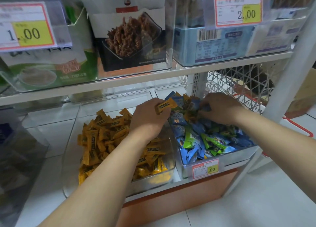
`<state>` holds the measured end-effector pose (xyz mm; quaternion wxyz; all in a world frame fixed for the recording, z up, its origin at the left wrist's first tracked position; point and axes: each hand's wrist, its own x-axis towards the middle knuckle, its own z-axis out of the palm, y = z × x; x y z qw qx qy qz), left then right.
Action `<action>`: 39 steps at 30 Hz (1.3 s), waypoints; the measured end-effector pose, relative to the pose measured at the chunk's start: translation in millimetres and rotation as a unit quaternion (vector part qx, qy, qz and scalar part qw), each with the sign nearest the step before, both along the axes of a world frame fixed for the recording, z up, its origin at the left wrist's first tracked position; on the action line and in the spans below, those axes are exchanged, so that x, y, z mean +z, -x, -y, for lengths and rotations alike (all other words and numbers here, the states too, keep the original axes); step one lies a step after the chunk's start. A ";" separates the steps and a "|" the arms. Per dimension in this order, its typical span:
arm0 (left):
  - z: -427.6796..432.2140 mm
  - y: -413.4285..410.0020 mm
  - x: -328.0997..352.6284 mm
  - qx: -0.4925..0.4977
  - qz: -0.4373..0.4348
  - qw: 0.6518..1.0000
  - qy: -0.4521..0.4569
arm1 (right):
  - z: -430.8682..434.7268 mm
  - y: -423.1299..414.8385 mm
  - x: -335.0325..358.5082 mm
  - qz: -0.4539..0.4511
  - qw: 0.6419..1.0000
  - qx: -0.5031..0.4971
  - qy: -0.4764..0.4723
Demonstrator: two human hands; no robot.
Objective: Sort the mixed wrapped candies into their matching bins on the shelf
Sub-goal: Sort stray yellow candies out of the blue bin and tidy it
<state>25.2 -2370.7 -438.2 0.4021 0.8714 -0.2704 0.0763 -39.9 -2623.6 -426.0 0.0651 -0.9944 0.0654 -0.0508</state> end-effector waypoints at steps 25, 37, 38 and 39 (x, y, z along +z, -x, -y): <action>8.4 13.5 10.7 0.002 -0.059 0.998 0.027 | -33.9 -3.7 3.3 0.100 0.949 -0.112 -0.276; 16.3 23.7 13.4 -0.018 -0.099 0.993 0.065 | -26.1 51.9 8.0 0.153 0.803 -0.103 -0.567; 17.1 25.1 13.8 -0.022 -0.100 0.993 0.062 | -26.6 52.3 6.6 0.148 0.811 -0.103 -0.557; 17.6 26.3 14.4 -0.026 -0.099 0.993 0.059 | -27.5 52.7 5.5 0.144 0.821 -0.108 -0.543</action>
